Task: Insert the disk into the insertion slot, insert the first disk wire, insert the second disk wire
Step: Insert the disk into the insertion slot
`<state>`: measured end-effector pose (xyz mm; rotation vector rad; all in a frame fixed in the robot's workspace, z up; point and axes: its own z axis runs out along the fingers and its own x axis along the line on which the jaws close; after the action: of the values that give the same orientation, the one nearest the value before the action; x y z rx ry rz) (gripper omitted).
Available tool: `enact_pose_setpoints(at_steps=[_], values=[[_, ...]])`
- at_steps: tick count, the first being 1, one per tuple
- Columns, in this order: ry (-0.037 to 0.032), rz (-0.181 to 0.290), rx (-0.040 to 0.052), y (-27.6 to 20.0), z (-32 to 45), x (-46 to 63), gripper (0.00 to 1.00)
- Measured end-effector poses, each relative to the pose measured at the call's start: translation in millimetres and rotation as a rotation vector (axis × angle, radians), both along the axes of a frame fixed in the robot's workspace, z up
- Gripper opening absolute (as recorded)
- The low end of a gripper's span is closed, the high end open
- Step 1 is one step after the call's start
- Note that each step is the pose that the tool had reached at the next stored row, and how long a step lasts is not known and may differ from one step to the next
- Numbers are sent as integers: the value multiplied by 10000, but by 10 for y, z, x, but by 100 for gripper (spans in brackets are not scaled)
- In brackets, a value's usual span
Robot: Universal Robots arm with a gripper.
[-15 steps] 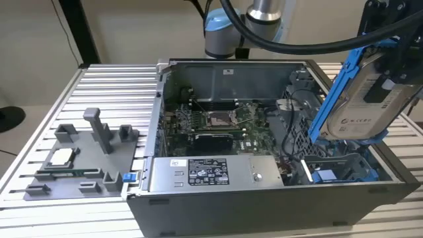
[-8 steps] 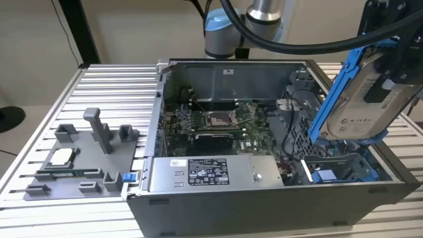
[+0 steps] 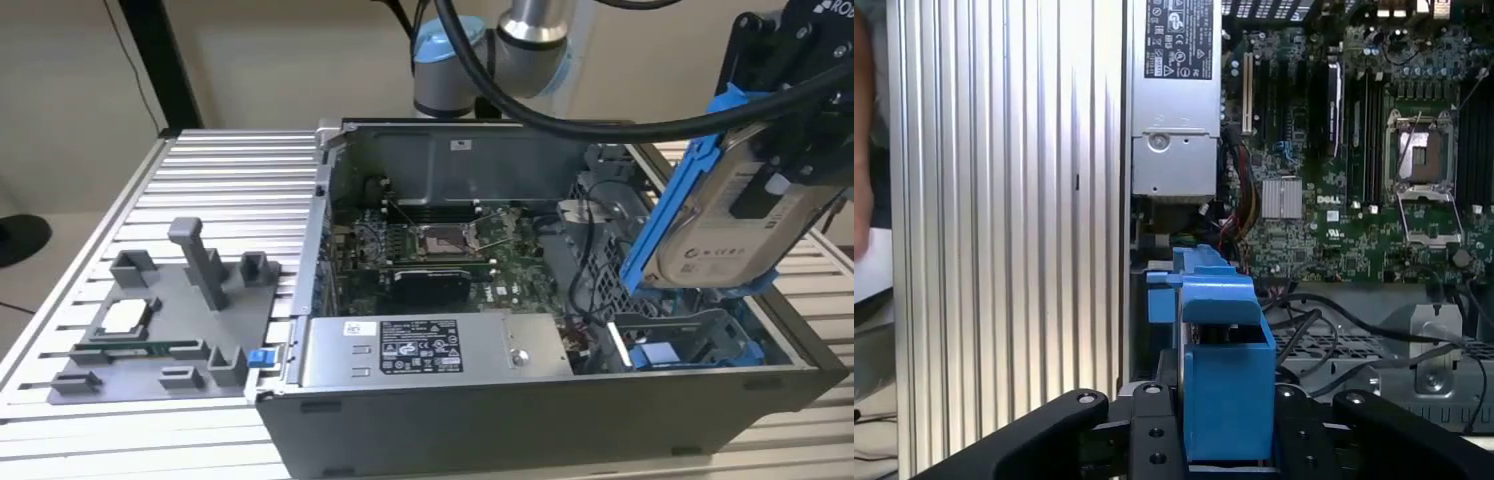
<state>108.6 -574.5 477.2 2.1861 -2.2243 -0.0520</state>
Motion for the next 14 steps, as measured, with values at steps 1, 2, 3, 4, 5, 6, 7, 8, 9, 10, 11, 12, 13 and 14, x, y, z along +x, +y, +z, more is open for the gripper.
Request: enact_pose_setpoints(at_steps=[1,2,3,4,5,6,7,8,9,10,11,12,13,14], values=[[0,-1,0,-6,-17,11,0],[1,-1,2,-12,-36,24,0],[1,-1,1,-20,-54,40,0],[0,0,2,-26,-73,55,0],[0,-1,2,-32,-91,66,0],[0,0,2,-38,-109,76,0],[-1,-1,3,-44,-128,84,0],[0,0,3,-48,-147,93,0],[0,0,5,-51,-163,101,0],[-1,0,8,-54,-180,108,0],[-1,0,9,-58,-198,116,0],[-1,0,12,-61,-216,124,0],[-1,-1,18,-62,-234,130,0],[-1,-1,26,-64,-252,137,0]])
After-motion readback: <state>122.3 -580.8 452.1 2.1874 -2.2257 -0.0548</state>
